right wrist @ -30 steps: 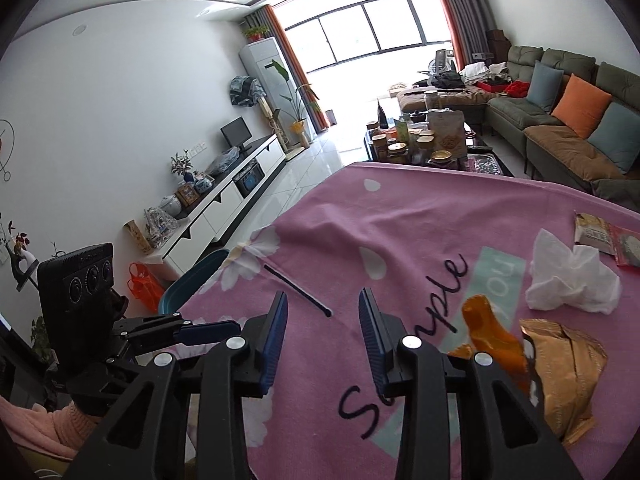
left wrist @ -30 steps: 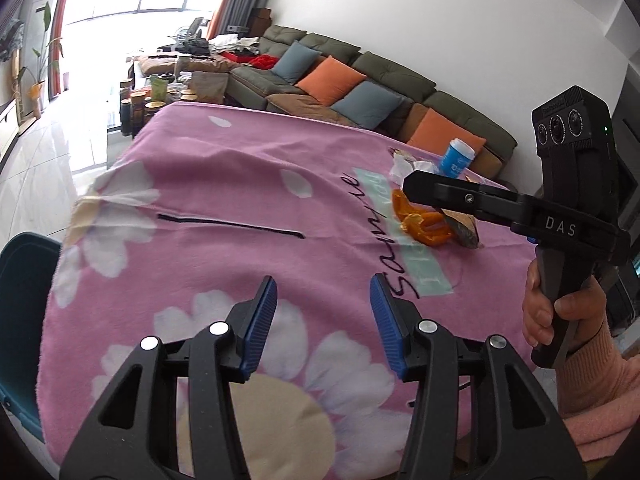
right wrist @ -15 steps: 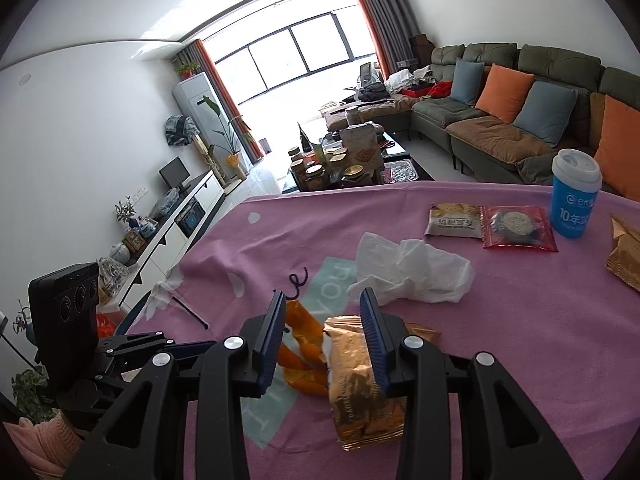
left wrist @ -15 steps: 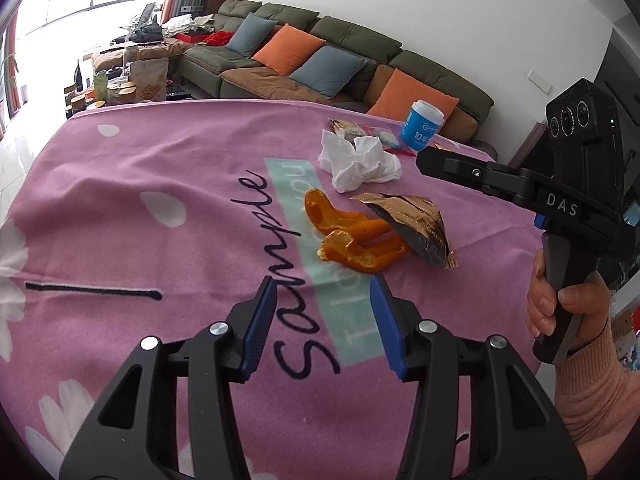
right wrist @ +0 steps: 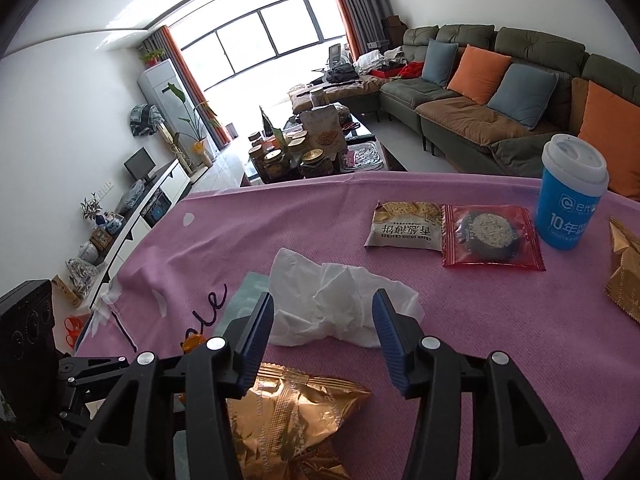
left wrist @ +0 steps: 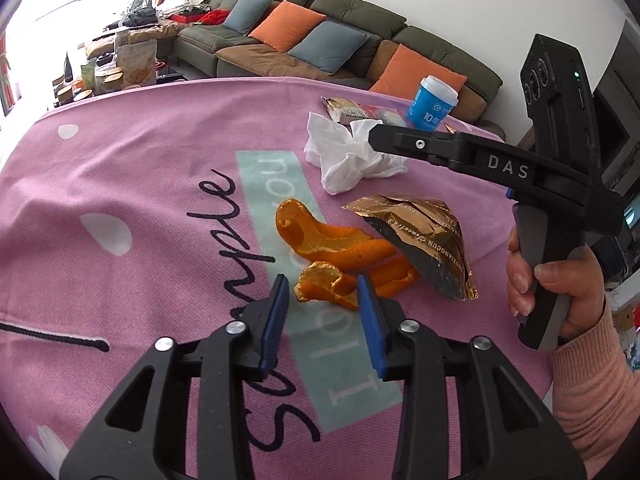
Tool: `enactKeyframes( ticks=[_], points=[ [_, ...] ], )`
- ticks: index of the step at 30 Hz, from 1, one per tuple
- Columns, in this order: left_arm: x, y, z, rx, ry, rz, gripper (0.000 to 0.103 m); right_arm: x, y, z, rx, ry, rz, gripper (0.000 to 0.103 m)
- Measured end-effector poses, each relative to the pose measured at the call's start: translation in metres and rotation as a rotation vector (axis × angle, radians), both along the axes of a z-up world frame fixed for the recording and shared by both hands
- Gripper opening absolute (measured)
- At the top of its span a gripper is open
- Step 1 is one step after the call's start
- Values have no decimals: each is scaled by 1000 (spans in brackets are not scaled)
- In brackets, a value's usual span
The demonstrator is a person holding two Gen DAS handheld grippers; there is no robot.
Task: Collect trash
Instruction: 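Grasp the white tissue with the right gripper while the left gripper grasps the small gold candy wrapper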
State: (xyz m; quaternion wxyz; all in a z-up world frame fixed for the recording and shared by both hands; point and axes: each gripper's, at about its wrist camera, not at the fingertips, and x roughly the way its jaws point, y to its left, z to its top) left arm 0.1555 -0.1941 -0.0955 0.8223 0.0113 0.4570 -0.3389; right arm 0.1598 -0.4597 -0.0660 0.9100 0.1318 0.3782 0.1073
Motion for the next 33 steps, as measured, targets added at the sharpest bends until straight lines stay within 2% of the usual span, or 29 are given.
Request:
enactKeyframes(
  ticks=[3, 5, 7, 12, 19, 20, 21, 23, 25, 28, 31, 32, 33],
  points=[
    [2, -1, 1, 1, -2, 3, 29, 6, 0, -6, -5, 22, 6, 37],
    [1, 0, 2, -1, -8, 1, 28, 6, -2, -10, 5, 36, 7, 16],
    [1, 2, 2, -7, -6, 1, 26, 5, -3, -10, 6, 37, 8, 10],
    [-6, 11, 3, -39, -2, -20, 14, -10, -15, -3, 43, 5, -7, 8],
    [-14, 22, 5, -71, 1, -34, 9, -38, -27, 0, 90, -11, -21, 8],
    [-13, 23, 5, -76, 7, -31, 12, -40, -29, 0, 97, -12, -22, 8],
    [-12, 23, 4, -80, 20, -29, 23, -41, -29, 0, 99, -13, -24, 8],
    [-10, 22, 2, -92, 34, -27, 35, -43, -29, -1, 108, -12, -25, 8],
    [-10, 18, 1, -83, 29, -28, 35, -43, -28, -3, 113, -11, -23, 8],
    [-9, 11, 1, -90, 38, -43, 40, -43, -26, -6, 122, -8, -14, 8],
    [-11, 5, 2, -93, 35, -61, 40, -43, -24, -7, 130, -4, -2, 8],
    [-11, 2, 2, -98, 37, -69, 39, -44, -22, -8, 132, -4, 4, 8],
    [-13, 1, 3, -105, 37, -78, 30, -44, -20, -8, 132, -2, 10, 8]
  ],
)
